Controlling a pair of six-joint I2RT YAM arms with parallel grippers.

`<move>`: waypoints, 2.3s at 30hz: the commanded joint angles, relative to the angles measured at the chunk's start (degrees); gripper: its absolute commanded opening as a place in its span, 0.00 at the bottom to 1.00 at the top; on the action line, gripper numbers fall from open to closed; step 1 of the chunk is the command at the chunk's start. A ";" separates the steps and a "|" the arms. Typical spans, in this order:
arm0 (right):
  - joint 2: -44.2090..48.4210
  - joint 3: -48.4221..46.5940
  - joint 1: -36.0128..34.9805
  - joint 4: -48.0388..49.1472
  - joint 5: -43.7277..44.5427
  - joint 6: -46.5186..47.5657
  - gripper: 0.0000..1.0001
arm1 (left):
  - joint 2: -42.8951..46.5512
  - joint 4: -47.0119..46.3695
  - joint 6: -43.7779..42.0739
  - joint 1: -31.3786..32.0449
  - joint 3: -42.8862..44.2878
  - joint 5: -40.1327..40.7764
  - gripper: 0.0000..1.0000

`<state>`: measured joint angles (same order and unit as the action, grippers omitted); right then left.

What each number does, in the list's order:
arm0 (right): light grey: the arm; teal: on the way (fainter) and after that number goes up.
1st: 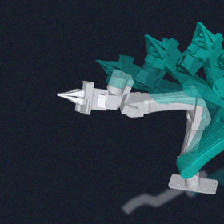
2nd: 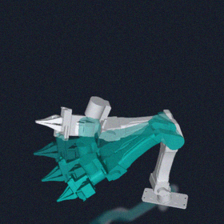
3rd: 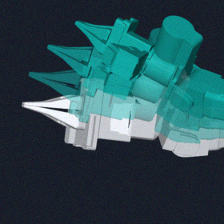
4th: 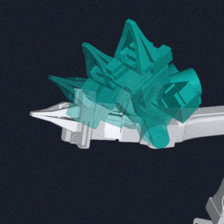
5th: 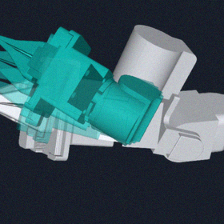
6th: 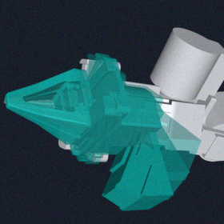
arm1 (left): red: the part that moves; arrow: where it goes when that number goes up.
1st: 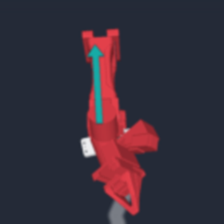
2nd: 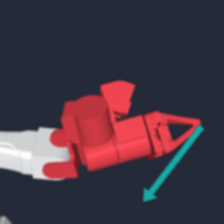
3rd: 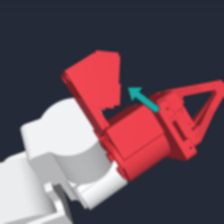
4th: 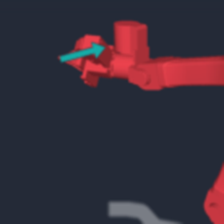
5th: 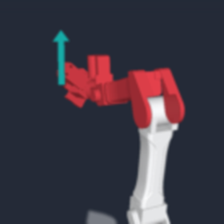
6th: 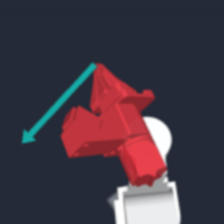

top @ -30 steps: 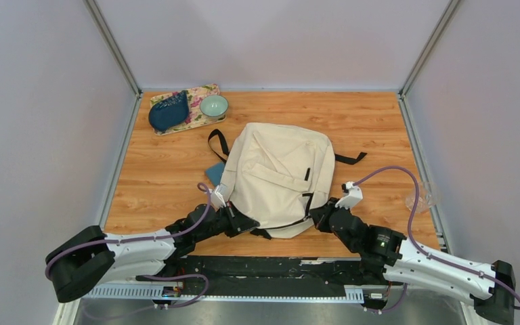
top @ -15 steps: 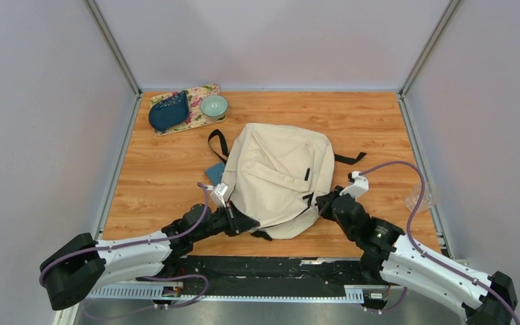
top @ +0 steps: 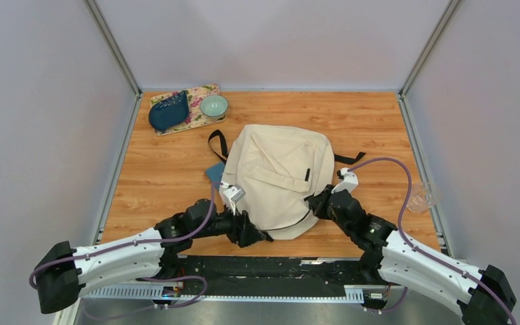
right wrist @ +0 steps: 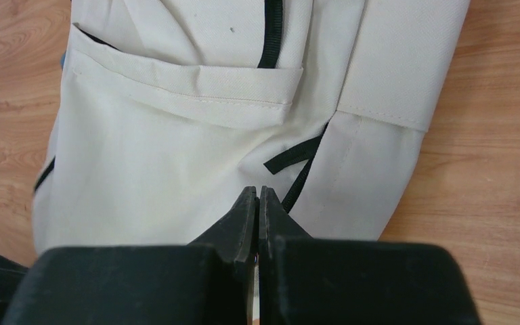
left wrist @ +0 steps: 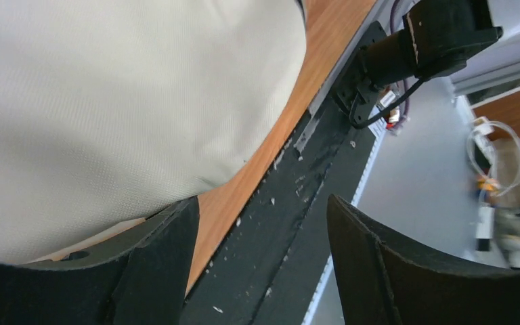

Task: Pack the student bag
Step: Zip the student bag at the center of the board.

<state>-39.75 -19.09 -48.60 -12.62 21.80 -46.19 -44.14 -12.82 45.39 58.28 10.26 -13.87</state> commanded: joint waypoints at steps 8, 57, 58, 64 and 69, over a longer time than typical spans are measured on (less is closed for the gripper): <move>0.64 -0.86 0.35 3.04 -2.99 1.90 0.00 | -6.73 12.47 -34.03 1.13 21.53 1.22 0.78; -6.66 0.28 5.44 5.15 5.09 0.84 0.00 | -47.88 -19.17 -40.46 18.88 18.92 6.48 0.00; -6.92 0.28 6.23 5.76 4.74 1.19 0.00 | -48.32 -19.26 -40.38 19.23 18.48 6.49 0.00; -8.50 -1.03 12.03 9.63 2.28 4.79 0.00 | -49.99 -20.75 -39.41 22.57 16.20 6.22 0.00; -10.96 -2.44 13.53 11.48 0.61 6.55 0.00 | -50.52 -21.19 -39.15 24.07 15.58 5.69 0.00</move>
<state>-49.78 -17.41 -37.76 -8.95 14.09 -43.97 -93.10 -41.01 2.33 77.52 28.99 2.04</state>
